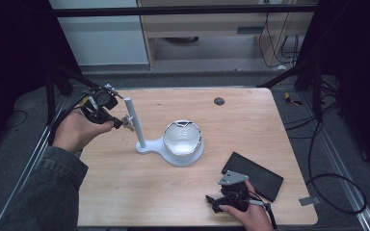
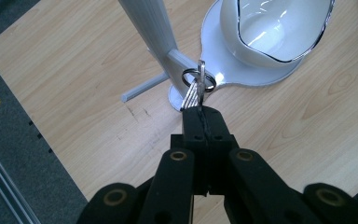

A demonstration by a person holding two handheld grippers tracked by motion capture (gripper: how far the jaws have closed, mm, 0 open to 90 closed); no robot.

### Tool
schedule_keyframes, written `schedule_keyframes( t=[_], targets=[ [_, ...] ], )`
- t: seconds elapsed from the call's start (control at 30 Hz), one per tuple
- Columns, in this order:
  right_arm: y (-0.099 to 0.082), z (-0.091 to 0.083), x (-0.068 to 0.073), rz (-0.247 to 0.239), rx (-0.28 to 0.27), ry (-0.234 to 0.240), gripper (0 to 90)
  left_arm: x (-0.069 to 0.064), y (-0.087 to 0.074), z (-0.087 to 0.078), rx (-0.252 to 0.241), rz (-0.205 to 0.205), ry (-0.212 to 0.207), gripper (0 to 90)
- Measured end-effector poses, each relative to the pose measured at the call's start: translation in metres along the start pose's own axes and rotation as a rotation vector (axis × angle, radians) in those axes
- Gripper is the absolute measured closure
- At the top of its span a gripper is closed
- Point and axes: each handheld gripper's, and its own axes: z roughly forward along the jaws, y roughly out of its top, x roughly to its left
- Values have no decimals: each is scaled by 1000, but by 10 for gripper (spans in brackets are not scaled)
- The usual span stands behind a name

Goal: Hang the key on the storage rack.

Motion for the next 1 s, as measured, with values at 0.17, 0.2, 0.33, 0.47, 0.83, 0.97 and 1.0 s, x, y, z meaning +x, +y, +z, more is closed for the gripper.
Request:
schedule_keyframes(
  t=[0.17,0.2,0.33,0.47,0.83,0.97,1.0],
  targets=[
    [0,0,0,-3,0,1,20,-2,2,1,12,6,2,900],
    [0,0,0,-3,0,1,20,-2,2,1,12,6,2,900],
    [0,0,0,-2,0,1,20,-2,4,3,15,1,21,900],
    [0,0,0,-3,0,1,20,-2,6,7,24,-2,31,900],
    [0,0,0,-4,-3,1,20,3,0,14,-4,-30,15,899],
    [0,0,0,-3,-3,1,20,5,-4,15,-32,-36,17,889],
    [0,0,0,-3,-3,1,20,5,-4,15,-32,-36,17,881]
  ],
)
